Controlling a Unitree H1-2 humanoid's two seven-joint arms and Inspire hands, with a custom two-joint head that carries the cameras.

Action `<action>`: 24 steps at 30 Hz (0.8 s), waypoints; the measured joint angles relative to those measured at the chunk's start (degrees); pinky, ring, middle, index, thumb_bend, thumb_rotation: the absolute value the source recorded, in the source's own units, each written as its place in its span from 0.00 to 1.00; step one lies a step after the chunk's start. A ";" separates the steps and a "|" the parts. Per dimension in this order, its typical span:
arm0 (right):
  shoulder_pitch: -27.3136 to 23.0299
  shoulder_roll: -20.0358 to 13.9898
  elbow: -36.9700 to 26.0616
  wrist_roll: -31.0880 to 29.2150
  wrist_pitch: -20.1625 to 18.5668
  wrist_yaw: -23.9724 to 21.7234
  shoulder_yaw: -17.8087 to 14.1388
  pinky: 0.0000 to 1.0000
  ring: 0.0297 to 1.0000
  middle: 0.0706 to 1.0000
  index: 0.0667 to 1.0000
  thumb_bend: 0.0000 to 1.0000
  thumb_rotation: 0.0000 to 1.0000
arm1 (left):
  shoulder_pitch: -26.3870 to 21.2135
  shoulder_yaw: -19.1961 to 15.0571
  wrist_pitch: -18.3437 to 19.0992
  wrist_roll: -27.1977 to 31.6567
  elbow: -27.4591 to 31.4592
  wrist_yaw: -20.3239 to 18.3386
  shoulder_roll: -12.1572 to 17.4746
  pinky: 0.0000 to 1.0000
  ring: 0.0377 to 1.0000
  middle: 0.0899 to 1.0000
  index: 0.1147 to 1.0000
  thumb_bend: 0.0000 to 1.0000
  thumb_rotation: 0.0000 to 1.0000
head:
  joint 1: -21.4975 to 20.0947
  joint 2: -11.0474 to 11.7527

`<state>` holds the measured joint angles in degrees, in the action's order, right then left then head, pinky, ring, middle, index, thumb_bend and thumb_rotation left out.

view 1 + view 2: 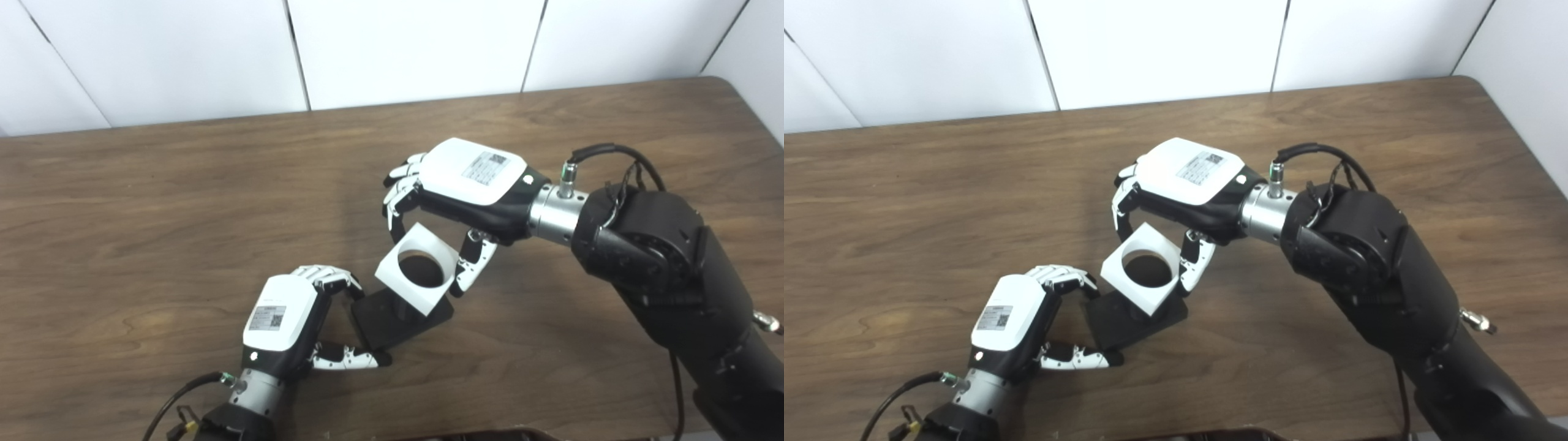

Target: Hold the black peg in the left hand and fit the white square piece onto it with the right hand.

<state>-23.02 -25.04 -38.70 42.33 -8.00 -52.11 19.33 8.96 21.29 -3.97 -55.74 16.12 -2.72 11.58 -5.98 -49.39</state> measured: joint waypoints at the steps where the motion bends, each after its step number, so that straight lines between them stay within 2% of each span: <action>1: 0.00 -0.06 0.04 -0.08 0.01 0.00 -0.04 0.89 0.87 0.73 0.45 0.52 0.13 | -0.01 0.00 0.01 -0.02 0.00 0.00 -0.04 0.74 0.73 0.66 0.42 0.52 0.04 | 0.00 0.00; 8: -0.05 -1.37 0.25 -0.11 0.27 -0.22 -0.05 0.87 0.87 0.73 0.45 0.52 0.13 | 0.01 0.00 0.01 -0.10 0.00 0.04 -0.09 0.75 0.73 0.66 0.42 0.52 0.04 | -0.09 0.35; 24: -0.05 -1.18 0.49 -0.24 0.81 -0.22 -0.01 0.84 0.87 0.73 0.45 0.52 0.13 | 0.03 0.15 1.13 -0.15 0.72 -0.81 -0.49 0.74 0.73 0.66 0.42 0.51 0.05 | -0.18 0.00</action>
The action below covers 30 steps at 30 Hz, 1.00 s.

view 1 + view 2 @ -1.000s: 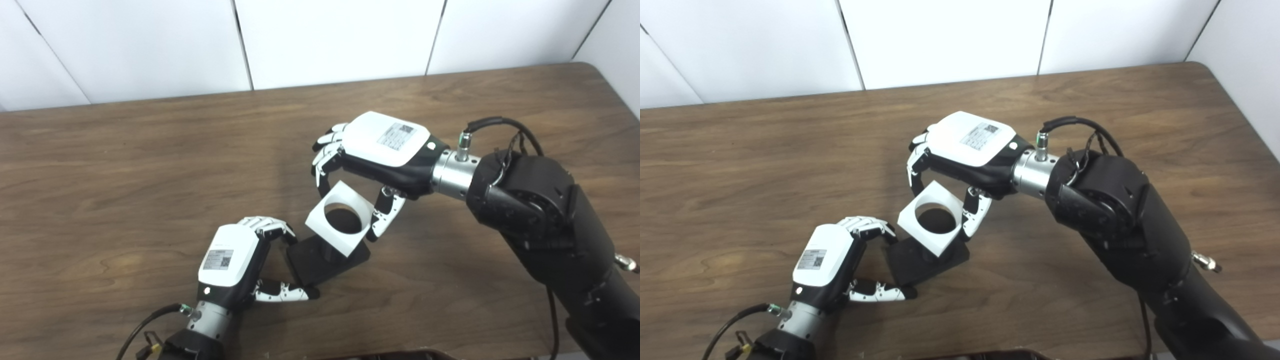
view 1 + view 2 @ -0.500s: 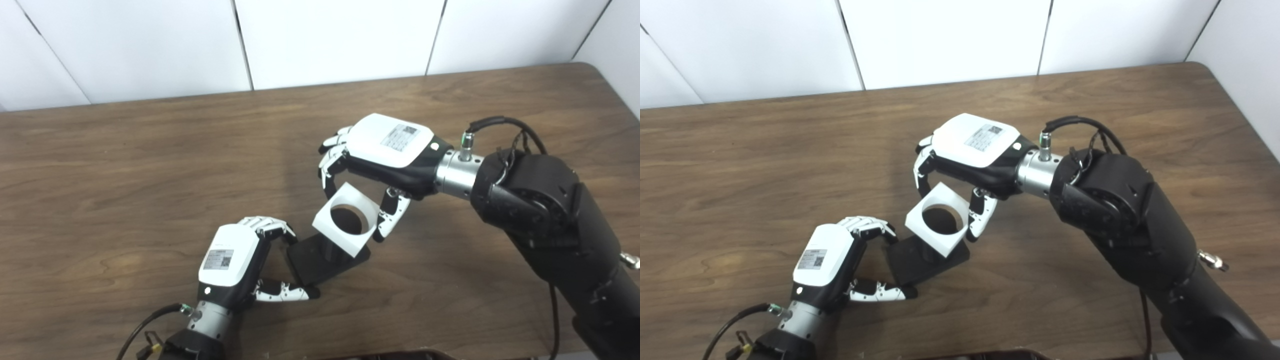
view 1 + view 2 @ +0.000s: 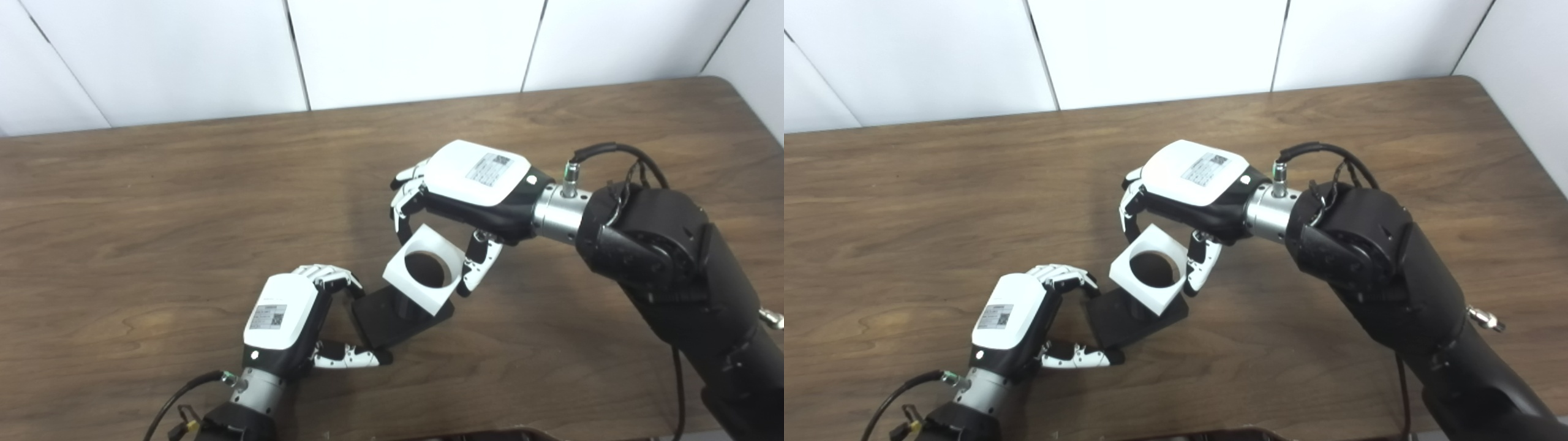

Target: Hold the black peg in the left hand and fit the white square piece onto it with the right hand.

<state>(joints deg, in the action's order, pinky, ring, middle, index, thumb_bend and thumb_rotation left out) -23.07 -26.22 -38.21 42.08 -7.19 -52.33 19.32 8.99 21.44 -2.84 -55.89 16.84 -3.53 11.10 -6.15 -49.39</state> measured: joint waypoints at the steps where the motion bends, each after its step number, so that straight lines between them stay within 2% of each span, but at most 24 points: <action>1: 0.00 0.04 0.00 0.00 0.00 0.00 0.00 0.84 0.87 0.73 0.45 0.52 0.13 | 0.01 0.02 0.01 -0.03 0.02 -0.01 0.00 0.74 0.73 0.66 0.42 0.52 0.05 | 0.00 -0.09; 17: 0.03 0.85 0.84 0.37 0.06 0.01 0.26 0.85 0.87 0.74 0.45 0.52 0.13 | 0.22 0.29 0.45 -0.35 1.16 -1.47 -0.43 0.75 0.73 0.66 0.42 0.52 0.05 | 0.18 -0.26; 30: 0.58 0.77 2.63 1.03 1.62 0.05 0.24 0.84 0.86 0.73 0.45 0.52 0.13 | 0.20 0.42 0.79 -0.81 1.60 -2.08 -0.81 0.74 0.73 0.66 0.42 0.52 0.05 | 0.00 -0.26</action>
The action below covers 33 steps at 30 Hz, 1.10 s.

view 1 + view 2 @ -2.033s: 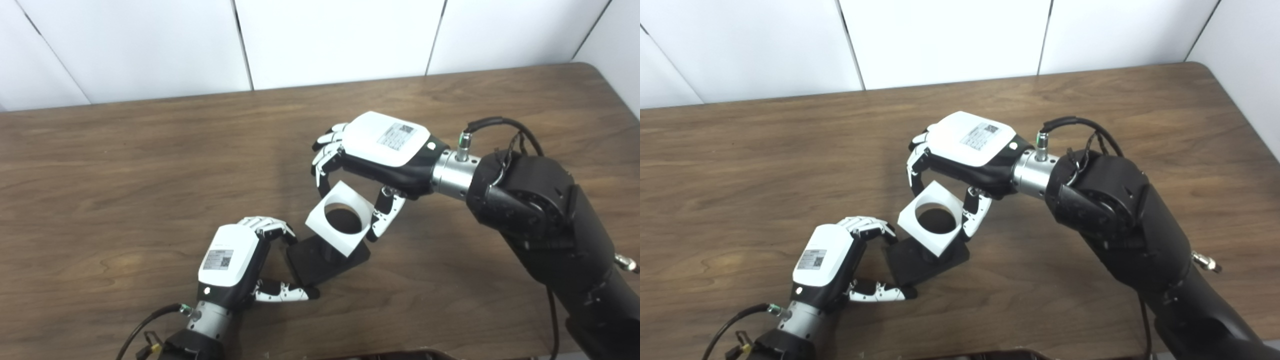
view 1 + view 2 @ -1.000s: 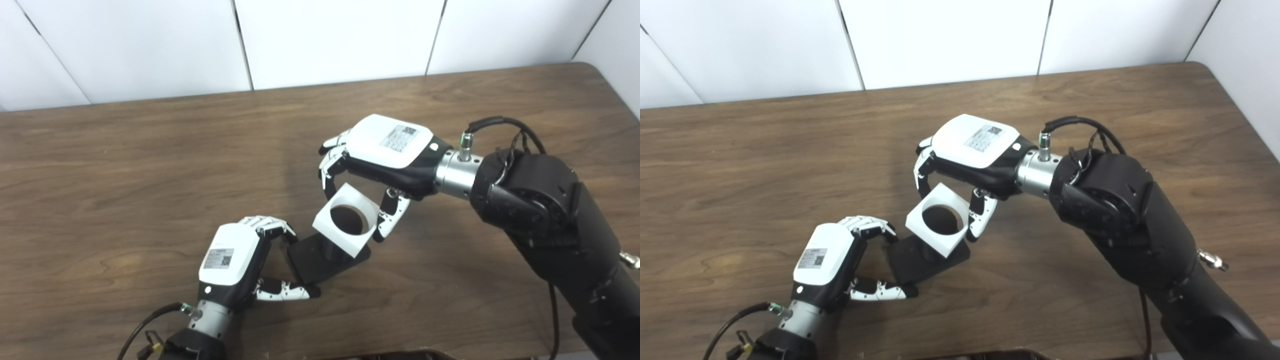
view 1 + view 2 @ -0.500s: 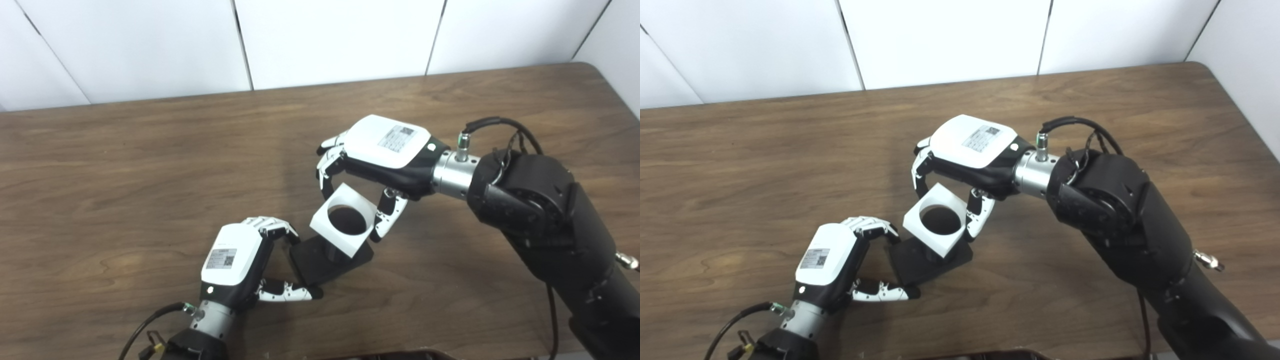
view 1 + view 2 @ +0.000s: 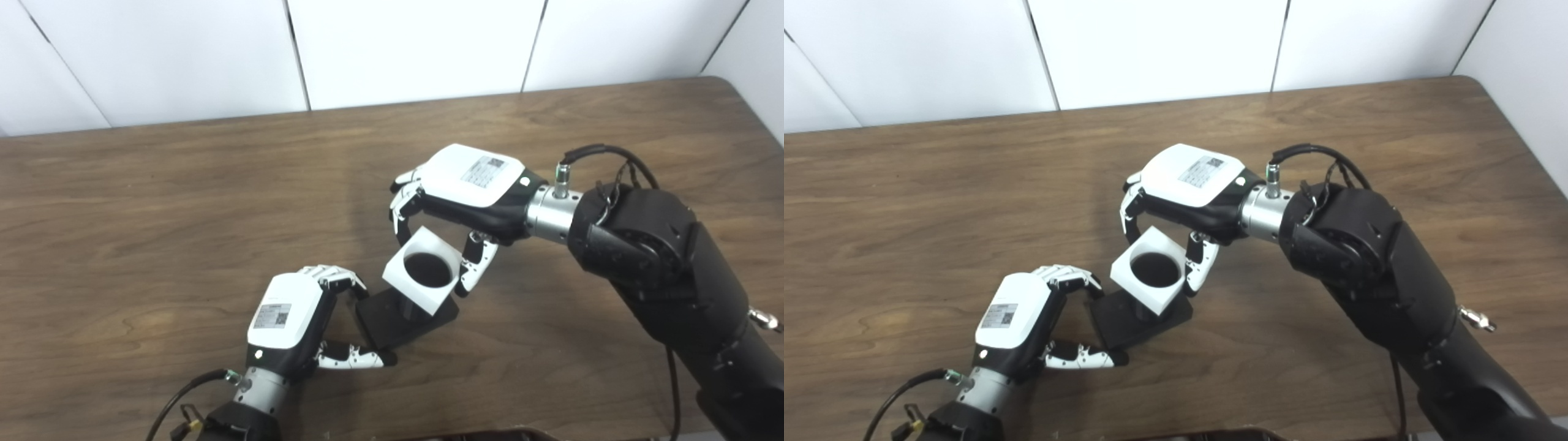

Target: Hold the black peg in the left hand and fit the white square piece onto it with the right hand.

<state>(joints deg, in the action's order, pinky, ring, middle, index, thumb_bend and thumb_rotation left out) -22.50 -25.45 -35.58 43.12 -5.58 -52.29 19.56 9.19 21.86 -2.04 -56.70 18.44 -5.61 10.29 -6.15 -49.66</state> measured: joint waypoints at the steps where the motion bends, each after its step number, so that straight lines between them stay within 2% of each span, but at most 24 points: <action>1: 0.04 -0.08 0.03 0.00 0.47 0.04 -0.01 0.83 0.86 0.73 0.45 0.52 0.13 | 0.00 0.05 0.00 -0.15 0.00 0.00 -0.02 0.74 0.73 0.66 0.42 0.52 0.05 | -0.09 0.00; 11: 0.27 -0.82 0.03 0.15 1.80 -0.03 0.13 0.81 0.85 0.72 0.45 0.52 0.13 | 0.01 0.18 0.00 -0.60 0.00 -0.12 -0.47 0.74 0.72 0.66 0.42 0.52 0.05 | 0.09 0.00; 19: 0.79 -0.75 0.02 1.38 1.83 -0.59 1.85 0.82 0.86 0.74 0.45 0.52 0.13 | 0.05 0.19 -0.03 -0.57 0.01 -0.18 -0.48 0.76 0.73 0.65 0.42 0.52 0.04 | 0.00 0.09; 32: 0.83 -0.77 -0.01 3.67 1.73 -3.54 2.72 0.81 0.87 0.76 0.46 0.52 0.15 | 0.03 0.64 -0.17 -0.73 0.00 -0.31 -0.74 0.75 0.73 0.66 0.42 0.52 0.05 | -0.09 0.18; 33: 0.86 -0.76 -0.01 3.67 1.72 -3.58 2.67 0.81 0.88 0.76 0.53 0.69 0.16 | 0.03 0.65 -0.17 -0.73 0.00 -0.37 -0.76 0.75 0.73 0.66 0.42 0.52 0.05 | -0.09 0.26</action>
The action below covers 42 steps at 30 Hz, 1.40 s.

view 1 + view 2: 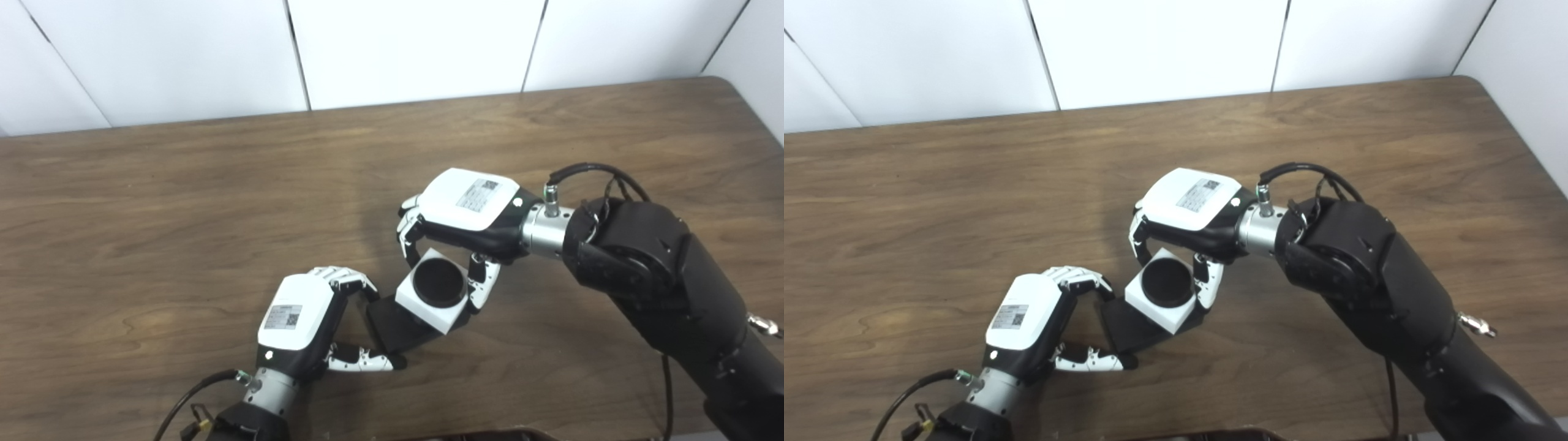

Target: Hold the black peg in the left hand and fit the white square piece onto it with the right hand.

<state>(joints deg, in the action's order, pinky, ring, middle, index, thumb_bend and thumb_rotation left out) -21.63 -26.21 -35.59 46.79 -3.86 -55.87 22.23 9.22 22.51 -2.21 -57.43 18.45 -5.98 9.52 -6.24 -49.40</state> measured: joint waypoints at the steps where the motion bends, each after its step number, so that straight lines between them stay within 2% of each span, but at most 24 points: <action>1: 0.06 0.01 0.00 -0.01 -0.01 -0.02 -0.07 0.81 0.88 0.76 0.58 0.80 0.17 | 0.00 0.00 0.00 0.00 0.00 -0.05 -0.03 0.75 0.73 0.66 0.42 0.52 0.05 | 0.00 0.00; 3: 0.25 0.00 0.00 -0.02 -0.03 -0.10 -0.36 0.81 0.88 0.77 0.62 0.86 0.19 | 0.00 -0.03 0.01 0.00 0.00 -0.15 -0.04 0.75 0.73 0.66 0.42 0.52 0.05 | 0.09 0.00; 11: 0.62 0.00 0.00 -0.17 -0.41 -0.78 -1.25 0.82 0.89 0.80 0.71 0.91 0.25 | -0.02 -0.09 0.00 -0.03 0.00 -0.18 -0.04 0.75 0.73 0.65 0.42 0.52 0.04 | 0.00 0.00; 18: 0.61 -0.05 -0.10 -0.23 -0.69 -1.76 -1.70 0.87 0.91 0.85 0.80 0.96 0.34 | -0.01 -0.11 0.01 -0.03 0.00 -0.19 -0.04 0.76 0.73 0.66 0.42 0.52 0.04 | -0.09 0.09; 24: 0.47 -0.09 -0.74 -0.39 -2.72 -4.78 -2.01 0.91 0.93 0.89 0.93 1.00 0.33 | -0.01 -0.13 -0.02 0.00 -0.01 -0.17 -0.03 0.76 0.73 0.65 0.42 0.52 0.04 | 0.09 0.26; 32: 0.20 -0.07 -1.81 -0.34 -3.96 -6.70 -2.54 0.91 0.94 0.91 0.92 1.00 0.35 | 0.00 -0.32 -0.19 -0.13 -0.05 -0.10 0.02 0.75 0.72 0.67 0.43 0.52 0.07 | 0.09 0.44; 34: 0.20 -0.05 -1.82 -0.33 -4.50 -6.79 -2.81 0.91 0.94 0.90 0.92 1.00 0.35 | 0.01 -0.28 0.06 -1.87 -0.05 0.16 0.02 0.76 0.72 0.69 0.59 0.77 0.33 | 0.09 0.53; 35: 0.20 -0.06 -1.82 -0.30 -4.62 -6.79 -3.03 0.91 0.94 0.90 0.92 1.00 0.36 | 0.07 -0.25 0.32 -3.24 -0.05 0.41 -0.02 0.78 0.74 0.71 0.65 0.86 0.44 | 0.09 0.53; 36: 0.21 -0.07 -1.83 -0.23 -4.67 -6.79 -3.17 0.91 0.94 0.90 0.92 1.00 0.36 | 0.15 -0.24 0.57 -4.62 -0.04 0.66 -0.08 0.80 0.76 0.73 0.70 0.90 0.51 | 0.09 0.44; 39: 0.27 -0.07 -1.88 -0.09 -4.70 -6.78 -3.39 0.91 0.94 0.90 0.91 1.00 0.36 | 0.35 -0.20 1.41 -6.82 0.11 0.52 -0.14 0.85 0.82 0.82 0.85 0.99 0.65 | 0.53 0.35; 41: 0.47 -0.06 -1.90 -0.11 -4.67 -6.62 -3.51 0.90 0.94 0.89 0.91 1.00 0.36 | 0.38 -0.34 2.36 -7.51 0.61 -1.78 -0.11 0.92 0.91 0.92 0.96 1.00 0.68 | 0.79 0.35; 42: 0.68 -0.06 -1.90 -0.12 -4.65 -6.45 -3.62 0.90 0.94 0.89 0.91 1.00 0.36 | 0.41 -0.58 3.19 -7.56 1.49 -3.50 0.00 0.95 0.94 0.96 0.98 1.00 0.67 | 0.79 0.35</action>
<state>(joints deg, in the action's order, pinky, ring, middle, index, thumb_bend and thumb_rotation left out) -20.95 -26.27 -37.49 46.67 -8.50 -62.32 18.60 9.63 21.93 0.98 -64.99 19.93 -9.48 9.52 -5.45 -49.04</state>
